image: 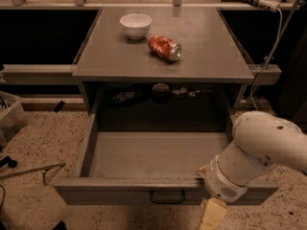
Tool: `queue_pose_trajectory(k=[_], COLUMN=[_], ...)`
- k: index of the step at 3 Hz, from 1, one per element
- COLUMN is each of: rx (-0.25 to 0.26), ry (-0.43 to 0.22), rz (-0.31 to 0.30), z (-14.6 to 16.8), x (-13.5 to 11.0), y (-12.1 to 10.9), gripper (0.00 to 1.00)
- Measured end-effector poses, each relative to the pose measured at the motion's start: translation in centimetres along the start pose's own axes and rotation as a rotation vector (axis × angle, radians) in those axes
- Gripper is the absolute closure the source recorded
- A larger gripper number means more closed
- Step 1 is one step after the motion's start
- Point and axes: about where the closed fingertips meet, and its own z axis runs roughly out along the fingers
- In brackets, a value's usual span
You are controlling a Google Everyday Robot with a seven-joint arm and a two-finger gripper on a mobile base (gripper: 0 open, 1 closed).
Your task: Open top drawer
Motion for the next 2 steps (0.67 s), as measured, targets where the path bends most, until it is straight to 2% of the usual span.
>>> queue_pose_trajectory(k=[1,2], rx=[-0.022,-0.022], ry=[0.005,0.005], rz=[0.052,0.052], z=[-0.32,-0.32], x=[1.51,1.51], y=[3.52,3.52], gripper=[0.00,0.00])
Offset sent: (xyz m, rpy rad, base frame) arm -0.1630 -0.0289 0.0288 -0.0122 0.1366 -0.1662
